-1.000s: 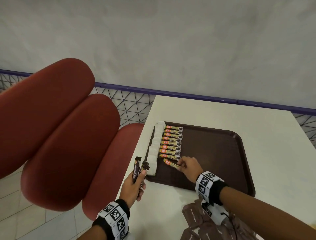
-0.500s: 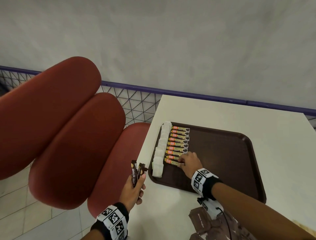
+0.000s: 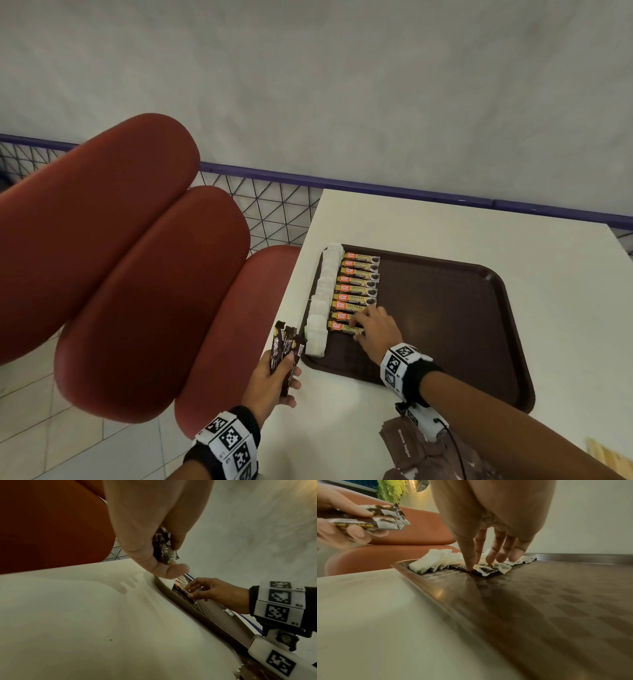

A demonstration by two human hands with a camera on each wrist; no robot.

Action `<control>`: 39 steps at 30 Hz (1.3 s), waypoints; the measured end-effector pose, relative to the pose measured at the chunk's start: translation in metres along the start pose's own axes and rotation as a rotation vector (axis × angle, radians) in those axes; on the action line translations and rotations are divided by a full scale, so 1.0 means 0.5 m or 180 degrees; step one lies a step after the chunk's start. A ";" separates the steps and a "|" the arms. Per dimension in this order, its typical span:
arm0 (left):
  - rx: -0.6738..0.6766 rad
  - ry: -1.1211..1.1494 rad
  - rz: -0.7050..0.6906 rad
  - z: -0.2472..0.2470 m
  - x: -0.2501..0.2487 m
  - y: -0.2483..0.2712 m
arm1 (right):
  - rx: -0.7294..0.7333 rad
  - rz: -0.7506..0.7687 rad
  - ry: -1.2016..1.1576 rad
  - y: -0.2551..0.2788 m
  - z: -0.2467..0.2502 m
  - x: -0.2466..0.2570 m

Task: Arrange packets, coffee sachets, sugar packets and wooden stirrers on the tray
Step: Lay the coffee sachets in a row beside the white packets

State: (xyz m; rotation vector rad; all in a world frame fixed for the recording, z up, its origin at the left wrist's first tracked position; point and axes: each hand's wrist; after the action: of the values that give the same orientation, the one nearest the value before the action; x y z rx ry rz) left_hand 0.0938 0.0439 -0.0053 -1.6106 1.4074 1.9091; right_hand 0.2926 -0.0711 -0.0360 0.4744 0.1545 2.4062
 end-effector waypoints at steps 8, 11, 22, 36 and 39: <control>0.0061 -0.0209 -0.0060 -0.006 -0.007 0.004 | -0.0205 0.0111 -0.0331 0.012 0.015 0.017; 0.0091 -0.0224 -0.0045 -0.013 -0.004 0.000 | -0.0176 0.0411 -0.0723 0.031 0.029 0.034; 0.0290 -0.0293 -0.0058 -0.068 -0.001 -0.002 | 0.0729 0.0390 -0.2675 0.094 0.033 0.094; -0.0144 -0.0645 -0.0316 -0.051 0.008 -0.011 | -0.0201 0.0480 -0.2675 0.108 0.079 0.064; -0.0096 -0.0557 -0.0337 -0.055 0.005 -0.013 | -0.0115 0.0709 -0.1795 0.110 0.068 0.056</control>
State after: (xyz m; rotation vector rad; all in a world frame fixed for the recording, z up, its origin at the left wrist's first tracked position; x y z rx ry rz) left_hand 0.1140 0.0244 -0.0078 -1.4600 1.2054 1.9649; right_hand 0.2526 -0.0955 0.0162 1.1783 -0.1997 2.3760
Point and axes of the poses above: each hand's wrist, its own y-axis away from the middle knuckle, its own z-axis out of the back of the hand, x = y × z, and after that the axes turned 6 degrees about x, right-handed
